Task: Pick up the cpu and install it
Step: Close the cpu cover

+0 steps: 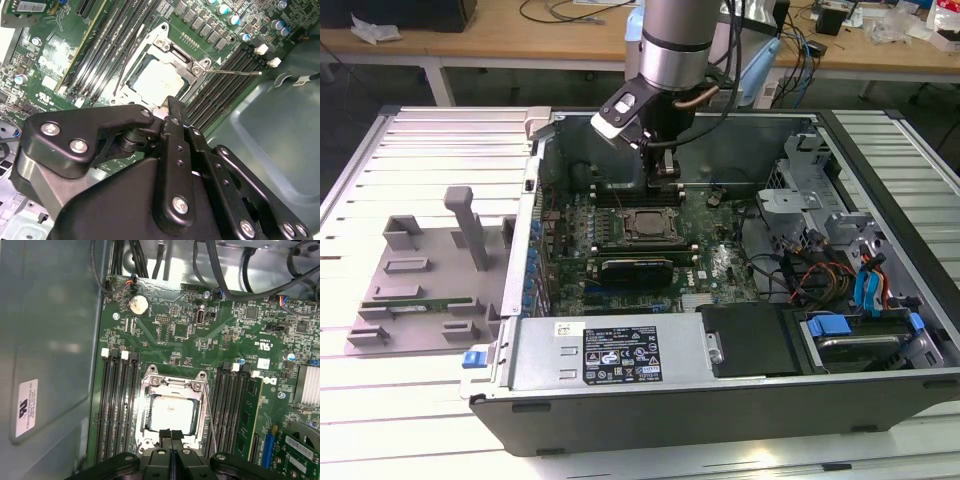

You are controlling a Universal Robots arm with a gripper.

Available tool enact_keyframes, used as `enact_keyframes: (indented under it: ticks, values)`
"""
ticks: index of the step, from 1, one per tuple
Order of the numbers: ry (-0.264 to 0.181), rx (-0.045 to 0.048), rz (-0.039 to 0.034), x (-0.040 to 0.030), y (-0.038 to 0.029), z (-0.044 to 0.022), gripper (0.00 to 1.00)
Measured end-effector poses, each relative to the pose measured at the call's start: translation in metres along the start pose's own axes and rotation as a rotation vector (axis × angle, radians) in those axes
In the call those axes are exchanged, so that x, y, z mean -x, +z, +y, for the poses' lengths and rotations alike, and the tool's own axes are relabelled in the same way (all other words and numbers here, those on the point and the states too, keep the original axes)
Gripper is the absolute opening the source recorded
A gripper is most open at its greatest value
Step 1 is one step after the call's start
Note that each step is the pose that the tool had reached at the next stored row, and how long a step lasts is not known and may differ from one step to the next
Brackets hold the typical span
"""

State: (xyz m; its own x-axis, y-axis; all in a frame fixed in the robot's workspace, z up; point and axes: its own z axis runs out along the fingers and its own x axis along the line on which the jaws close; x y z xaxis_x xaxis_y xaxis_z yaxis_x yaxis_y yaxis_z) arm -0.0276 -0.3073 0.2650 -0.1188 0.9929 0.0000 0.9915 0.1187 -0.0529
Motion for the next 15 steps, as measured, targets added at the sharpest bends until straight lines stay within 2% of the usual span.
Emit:
enact_keyframes:
  ticks: [4, 8, 10, 15]
  values:
    - [0.000, 0.0001, 0.0001, 0.0000, -0.0097, -0.0005, 0.11]
    - [0.000, 0.0000, -0.0001, 0.0000, -0.0168, -0.0009, 0.11]
    - [0.000, 0.0000, 0.0001, 0.0000, -0.0234, -0.0012, 0.11]
    - [0.000, 0.0001, 0.0001, 0.0000, -0.0244, -0.0013, 0.11]
